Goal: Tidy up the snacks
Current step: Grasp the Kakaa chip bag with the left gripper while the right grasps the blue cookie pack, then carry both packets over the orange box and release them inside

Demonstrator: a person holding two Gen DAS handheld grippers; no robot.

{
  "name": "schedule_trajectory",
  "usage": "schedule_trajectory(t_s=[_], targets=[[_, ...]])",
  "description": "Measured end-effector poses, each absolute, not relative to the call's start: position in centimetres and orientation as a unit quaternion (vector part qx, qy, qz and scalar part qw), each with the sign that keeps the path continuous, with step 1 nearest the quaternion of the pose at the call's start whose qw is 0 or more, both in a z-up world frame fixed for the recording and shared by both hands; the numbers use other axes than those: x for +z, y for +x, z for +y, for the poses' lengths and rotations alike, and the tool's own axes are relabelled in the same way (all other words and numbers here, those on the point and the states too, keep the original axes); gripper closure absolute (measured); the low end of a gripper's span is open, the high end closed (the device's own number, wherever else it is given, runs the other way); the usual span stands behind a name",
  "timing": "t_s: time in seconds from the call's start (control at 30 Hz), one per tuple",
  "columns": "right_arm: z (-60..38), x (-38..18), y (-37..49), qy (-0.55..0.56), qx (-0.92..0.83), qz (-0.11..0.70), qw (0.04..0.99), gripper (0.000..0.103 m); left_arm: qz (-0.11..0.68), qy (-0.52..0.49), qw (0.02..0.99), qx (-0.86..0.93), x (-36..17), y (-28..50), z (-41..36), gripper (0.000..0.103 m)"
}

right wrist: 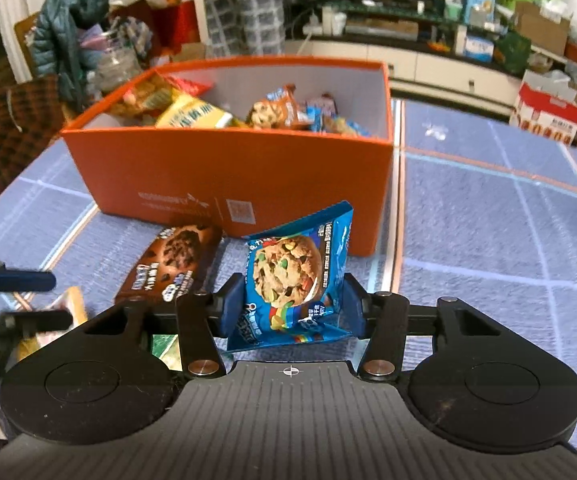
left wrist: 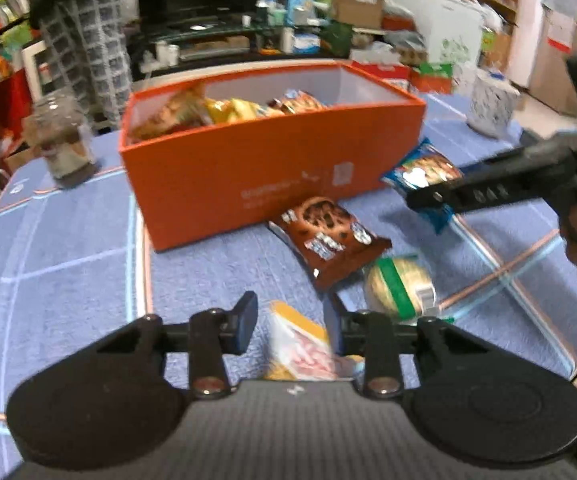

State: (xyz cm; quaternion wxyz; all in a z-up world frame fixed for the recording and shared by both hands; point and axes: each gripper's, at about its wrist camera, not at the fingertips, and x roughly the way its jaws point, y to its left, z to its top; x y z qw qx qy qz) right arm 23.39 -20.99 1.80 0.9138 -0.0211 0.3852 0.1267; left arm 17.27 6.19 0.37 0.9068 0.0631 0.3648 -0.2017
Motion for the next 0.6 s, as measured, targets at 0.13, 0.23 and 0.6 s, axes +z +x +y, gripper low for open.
schedule_trajectory(t_s=[0.13, 0.23, 0.6], targets=[[-21.0, 1.7, 22.7, -0.031, 0.127, 0.39, 0.911, 0.065, 0.376, 0.064, 0.896, -0.228, 0.1, 17.0, 6.7, 0.061], [-21.0, 1.6, 22.6, -0.033, 0.133, 0.393, 0.909, 0.064, 0.359, 0.109, 0.889, -0.261, -0.4, 15.8, 6.2, 0.024], [-20.9, 1.7, 22.7, -0.024, 0.144, 0.394, 0.907, 0.064, 0.409, 0.157, 0.858, -0.267, -2.5, 16.1, 5.6, 0.058]])
